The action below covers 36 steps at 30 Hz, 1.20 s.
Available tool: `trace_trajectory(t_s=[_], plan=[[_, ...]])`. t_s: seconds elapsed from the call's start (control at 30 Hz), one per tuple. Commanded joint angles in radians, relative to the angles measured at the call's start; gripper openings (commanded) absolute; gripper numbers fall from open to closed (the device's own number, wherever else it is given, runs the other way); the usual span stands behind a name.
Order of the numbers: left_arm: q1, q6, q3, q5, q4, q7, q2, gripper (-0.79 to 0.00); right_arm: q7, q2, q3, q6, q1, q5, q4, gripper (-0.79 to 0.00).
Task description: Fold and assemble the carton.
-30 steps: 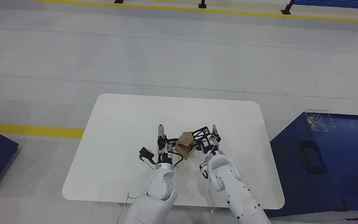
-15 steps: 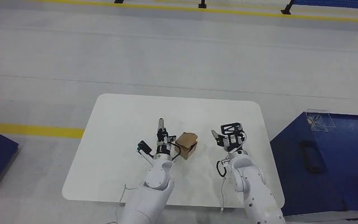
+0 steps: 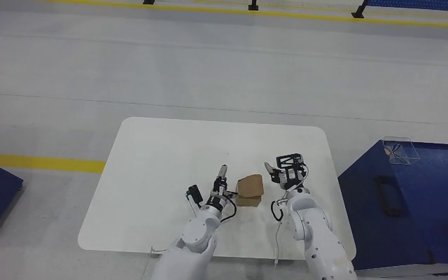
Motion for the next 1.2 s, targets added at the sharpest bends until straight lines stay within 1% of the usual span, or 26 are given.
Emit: trace_trajectory(t_s=[0.0, 0.1, 0.17, 0.4, 0.47, 0.5, 0.53, 0.57, 0.63, 0.73, 0.8, 0.83, 0.87, 1.03, 1.07, 1.1, 1.17], plan=[[0.049, 0.034, 0.001, 0.013, -0.073, -0.016, 0.006, 0.000, 0.000, 0.000, 0.000, 0.000, 0.000, 0.000, 0.000, 0.000], [0.097, 0.061, -0.011, 0.024, -0.152, 0.008, 0.012, 0.000, 0.000, 0.000, 0.000, 0.000, 0.000, 0.000, 0.000, 0.000], [0.114, 0.065, -0.014, 0.030, -0.182, 0.018, 0.015, 0.000, 0.000, 0.000, 0.000, 0.000, 0.000, 0.000, 0.000, 0.000], [0.118, 0.059, -0.017, 0.028, -0.188, 0.024, 0.015, 0.000, 0.000, 0.000, 0.000, 0.000, 0.000, 0.000, 0.000, 0.000], [0.118, 0.061, -0.016, 0.034, -0.188, 0.023, 0.015, 0.000, -0.012, 0.001, -0.002, 0.013, -0.005, -0.037, 0.001, 0.000], [0.113, 0.063, -0.014, 0.067, -0.195, 0.013, 0.018, 0.000, -0.006, 0.002, -0.007, 0.025, -0.009, -0.059, 0.007, 0.000], [0.108, 0.069, -0.013, 0.113, -0.199, -0.009, 0.024, 0.000, 0.021, 0.000, -0.010, 0.024, -0.005, -0.047, 0.007, 0.000], [0.095, 0.097, -0.010, 0.178, -0.200, -0.047, 0.031, 0.000, 0.057, 0.000, -0.003, 0.030, 0.001, -0.040, 0.014, 0.000], [0.078, 0.157, -0.025, 0.241, -0.216, -0.122, 0.044, 0.000, 0.129, 0.004, 0.003, 0.026, 0.013, -0.083, 0.024, 0.000], [0.055, 0.266, -0.044, 0.369, -0.238, -0.242, 0.067, 0.000, 0.224, 0.010, 0.011, -0.027, 0.027, -0.114, 0.034, 0.000], [0.040, 0.329, -0.043, 0.419, -0.241, -0.386, 0.081, 0.000, 0.294, 0.012, 0.025, -0.070, 0.034, -0.080, 0.040, 0.000], [0.032, 0.344, -0.051, 0.430, -0.246, -0.448, 0.088, 0.000, 0.341, 0.014, 0.029, -0.107, 0.042, -0.075, 0.045, 0.000], [0.032, 0.344, -0.051, 0.430, -0.246, -0.448, 0.088, 0.000, 0.363, 0.017, 0.035, -0.129, 0.052, -0.083, 0.043, 0.000], [0.032, 0.344, -0.051, 0.430, -0.246, -0.448, 0.088, 0.000, 0.363, 0.017, 0.035, -0.129, 0.052, -0.083, 0.043, 0.000], [0.038, 0.342, -0.046, 0.405, -0.243, -0.465, 0.087, 0.000, 0.365, 0.017, 0.032, -0.145, 0.046, -0.078, 0.044, 0.000], [0.038, 0.345, -0.049, 0.374, -0.230, -0.475, 0.086, 0.000, 0.371, 0.018, 0.033, -0.156, 0.043, -0.072, 0.040, 0.000], [0.014, 0.315, -0.055, 0.358, -0.193, -0.458, 0.085, 0.000, 0.341, 0.017, 0.040, -0.136, 0.033, -0.043, 0.018, 0.000]])
